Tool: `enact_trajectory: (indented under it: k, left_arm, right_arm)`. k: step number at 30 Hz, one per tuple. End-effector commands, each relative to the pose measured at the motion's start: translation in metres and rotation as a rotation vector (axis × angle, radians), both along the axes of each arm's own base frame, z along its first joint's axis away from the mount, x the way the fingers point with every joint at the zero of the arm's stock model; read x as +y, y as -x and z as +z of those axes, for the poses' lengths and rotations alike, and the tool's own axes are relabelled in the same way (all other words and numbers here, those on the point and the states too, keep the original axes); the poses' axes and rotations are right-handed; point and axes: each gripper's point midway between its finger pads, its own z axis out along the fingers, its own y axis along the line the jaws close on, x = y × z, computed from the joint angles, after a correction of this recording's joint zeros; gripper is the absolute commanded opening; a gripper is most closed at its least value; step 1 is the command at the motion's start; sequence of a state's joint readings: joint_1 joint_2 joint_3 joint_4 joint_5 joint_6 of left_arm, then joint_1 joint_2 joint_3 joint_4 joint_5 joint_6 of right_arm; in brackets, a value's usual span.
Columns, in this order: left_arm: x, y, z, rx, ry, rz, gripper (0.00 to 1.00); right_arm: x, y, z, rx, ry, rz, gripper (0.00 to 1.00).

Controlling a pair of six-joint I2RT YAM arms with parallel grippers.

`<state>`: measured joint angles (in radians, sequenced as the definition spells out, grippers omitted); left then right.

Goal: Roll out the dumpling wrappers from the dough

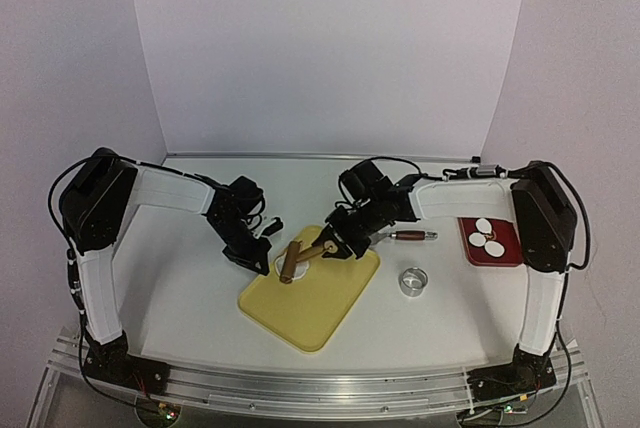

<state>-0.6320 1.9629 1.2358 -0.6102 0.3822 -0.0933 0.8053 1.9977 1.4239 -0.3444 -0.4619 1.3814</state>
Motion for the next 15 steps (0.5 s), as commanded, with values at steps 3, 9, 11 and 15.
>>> enact_trajectory:
  k: [3,9,11,15]
  left_arm:
    - [0.008,-0.018,0.003,-0.05,-0.005,0.014,0.0]
    - [0.007,-0.016,0.003,-0.043,0.004,0.011,0.0]
    - [0.007,-0.016,0.003,-0.045,0.002,0.011,0.0]
    - [0.009,-0.019,0.002,-0.049,-0.007,0.015,0.0]
  right_arm:
    - [-0.127,0.086,-0.101,0.348,0.522,-0.08,0.0]
    - [-0.087,0.071,-0.114,0.345,0.482,-0.001,0.0]
    - [-0.082,0.07,-0.117,0.347,0.484,0.014,0.0]
    - [-0.105,0.072,-0.106,0.335,0.505,-0.028,0.0]
